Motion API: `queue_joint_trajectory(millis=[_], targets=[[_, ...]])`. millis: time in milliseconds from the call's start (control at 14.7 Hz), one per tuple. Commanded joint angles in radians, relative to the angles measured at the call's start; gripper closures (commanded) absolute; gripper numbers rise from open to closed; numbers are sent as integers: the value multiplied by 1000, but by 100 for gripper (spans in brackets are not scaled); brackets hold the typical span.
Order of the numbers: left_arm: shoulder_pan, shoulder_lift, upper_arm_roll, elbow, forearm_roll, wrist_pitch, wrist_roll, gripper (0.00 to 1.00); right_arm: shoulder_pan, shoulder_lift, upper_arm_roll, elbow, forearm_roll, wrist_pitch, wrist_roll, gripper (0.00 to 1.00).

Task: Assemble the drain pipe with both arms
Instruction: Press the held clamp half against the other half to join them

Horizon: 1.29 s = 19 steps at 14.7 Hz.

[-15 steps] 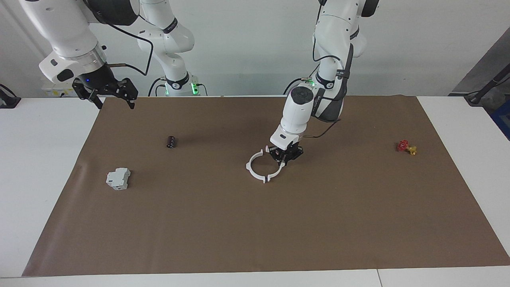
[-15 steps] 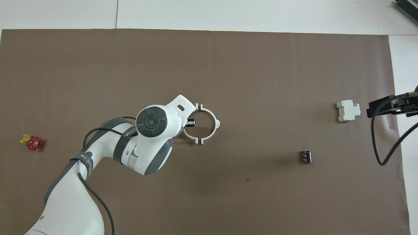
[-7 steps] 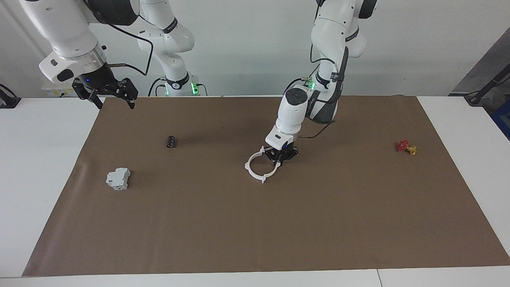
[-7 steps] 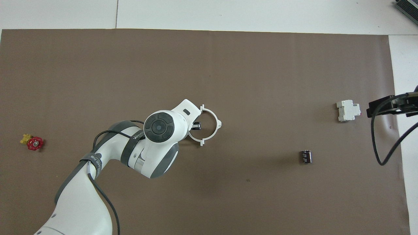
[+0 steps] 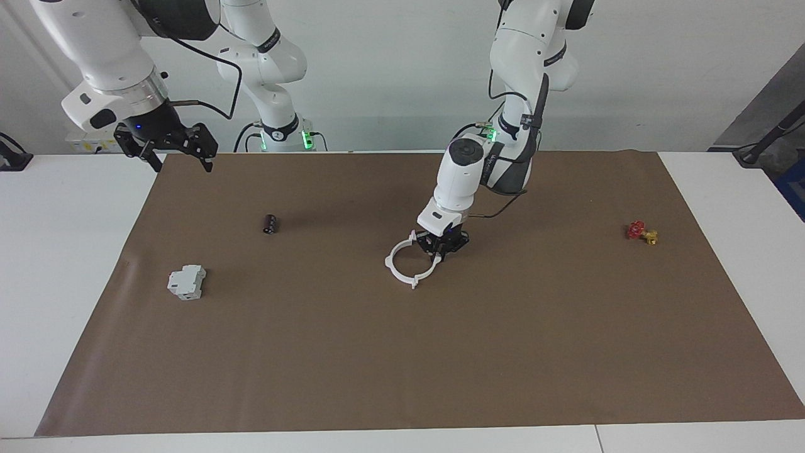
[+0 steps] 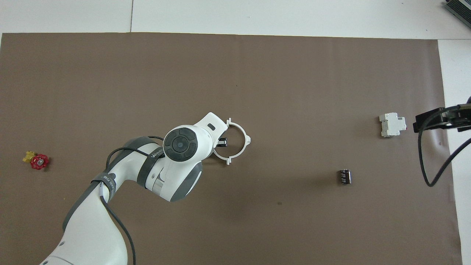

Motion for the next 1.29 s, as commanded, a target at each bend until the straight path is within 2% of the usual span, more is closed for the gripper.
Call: queue_joint_trajectory(millis=[0, 1226], targets=[[-21, 16, 19, 0, -5, 28, -14, 100, -18, -6, 12, -3, 6, -8, -23, 0], [-18, 19, 28, -7, 11, 40, -33, 100, -18, -6, 12, -3, 6, -8, -23, 0]])
